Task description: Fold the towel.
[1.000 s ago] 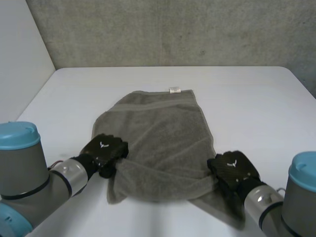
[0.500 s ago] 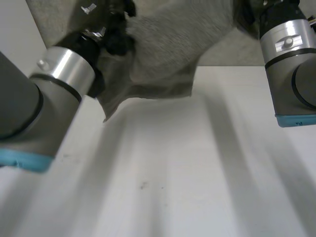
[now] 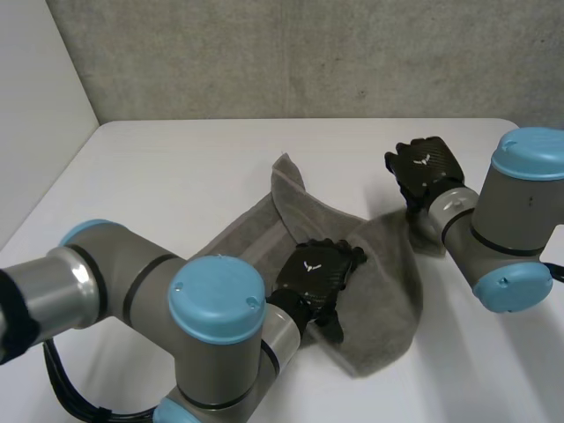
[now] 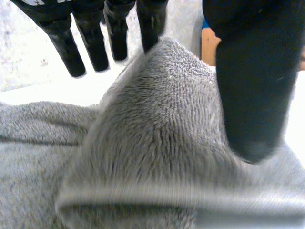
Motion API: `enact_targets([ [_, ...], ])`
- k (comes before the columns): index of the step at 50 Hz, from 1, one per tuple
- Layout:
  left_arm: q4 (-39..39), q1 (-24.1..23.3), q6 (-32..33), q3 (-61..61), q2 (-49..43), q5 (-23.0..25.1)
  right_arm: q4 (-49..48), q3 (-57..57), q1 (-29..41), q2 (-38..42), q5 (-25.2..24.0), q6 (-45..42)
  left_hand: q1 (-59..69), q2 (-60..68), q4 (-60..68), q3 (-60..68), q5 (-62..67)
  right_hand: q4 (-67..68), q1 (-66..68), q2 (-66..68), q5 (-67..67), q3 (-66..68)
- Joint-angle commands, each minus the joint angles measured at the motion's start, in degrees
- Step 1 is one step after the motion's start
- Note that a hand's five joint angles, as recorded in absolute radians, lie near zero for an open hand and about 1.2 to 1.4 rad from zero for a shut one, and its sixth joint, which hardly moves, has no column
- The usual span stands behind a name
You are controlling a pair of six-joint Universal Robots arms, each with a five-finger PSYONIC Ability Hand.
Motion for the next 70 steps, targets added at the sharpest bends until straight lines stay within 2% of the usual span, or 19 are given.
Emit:
enact_targets([
  [1, -0.17, 0.98, -0.29, 0.52, 2.77, -0.44, 1.65, -0.33, -2.18, -0.94, 3.42, 0.49, -4.96, -5.11, -5.45, -5.03, -5.81, -9.07, -8.31, -7.79, -6.66, -8.59],
  [13, -0.26, 10.2, -0.46, -3.17, 15.08, 0.26, 1.91, 8.27, -2.27, -11.66, 3.24, 2.16, -4.96, -5.11, -5.45, -5.03, -5.81, -9.07, -8.31, -7.79, -6.66, -8.59],
  [19, -0.61, 14.34, -0.2, -4.75, 16.41, 0.35, 2.7, 13.71, -1.92, -16.05, 3.25, 3.74, -3.28, -3.43, -3.76, -3.35, -4.13, -9.07, -8.31, -7.79, -6.66, -8.59],
  [21, -2.01, 17.05, 0.24, -5.8, 16.93, 0.43, 3.49, 15.3, -1.48, -17.54, 3.16, 3.92, -1.77, -1.91, -2.25, -1.84, -2.62, -9.07, -8.31, -7.79, -6.66, -8.59],
  [25, -4.83, 19.44, 0.33, -6.51, 17.11, 1.05, 5.34, 18.39, 0.45, -20.99, 2.19, 4.88, -1.76, -1.91, -2.25, -1.84, -2.61, -9.07, -8.31, -7.79, -6.66, -8.59],
  [31, -9.66, 24.26, 0.42, -7.74, 15.79, 5.87, 7.71, 22.6, 4.66, -23.36, -0.7, 11.28, -1.76, -1.91, -2.25, -1.84, -2.61, -8.65, -7.88, -7.37, -6.23, -8.17],
  [38, -9.66, 27.97, 0.5, -9.67, 12.89, 11.77, 8.42, 24.45, 11.0, -22.74, -1.94, 16.13, -1.6, -1.74, -2.08, -1.67, -2.45, -9.07, -8.31, -7.79, -6.66, -8.59],
  [40, -9.75, 29.37, 0.5, -10.29, 11.84, 14.57, 7.89, 24.37, 14.41, -20.47, -2.03, 17.27, -1.6, -1.74, -2.08, -1.67, -2.45, -9.07, -8.31, -7.79, -6.66, -8.59],
  [47, -9.49, 31.13, 0.42, -11.43, 11.05, 16.69, 7.19, 22.87, 19.25, -13.97, -1.76, 17.72, -1.76, -1.91, -2.25, -1.84, -2.61, -9.07, -8.31, -7.79, -6.66, -8.59],
  [55, -9.31, 31.39, 0.42, -12.75, 11.04, 16.78, -1.16, 23.13, 21.99, -9.03, -0.18, 18.24, -2.1, -2.25, -2.59, -2.17, -2.95, -9.07, -8.31, -7.79, -6.66, -8.59],
  [61, -9.23, 31.31, 0.42, -13.89, 11.31, 16.78, -6.77, 22.69, 22.16, -5.87, 5.95, 17.11, -1.93, -2.08, -2.42, -2.01, -2.78, -9.07, -8.31, -7.79, -6.66, -8.59],
  [63, -9.22, 31.22, 0.42, -14.07, 11.4, 16.78, -8.46, 22.61, 22.16, -5.61, 7.64, 16.66, -1.93, -2.08, -2.42, -2.01, -2.78, -7.31, -6.54, -6.03, -4.89, -6.82],
  [65, -9.31, 31.04, 0.42, -14.42, 11.57, 16.52, -11.61, 22.87, 21.55, -6.21, 10.44, 15.35, -1.77, -1.91, -2.25, -1.84, -2.62, 1.4, 2.16, 2.67, 3.81, 1.88],
  [70, -9.4, 30.52, 0.42, -14.51, 11.57, 16.34, -12.24, 24.01, 21.02, -9.37, 11.68, 13.59, -1.76, -1.91, -2.25, -1.84, -2.61, 12.19, 12.95, 13.46, 14.6, 12.67],
])
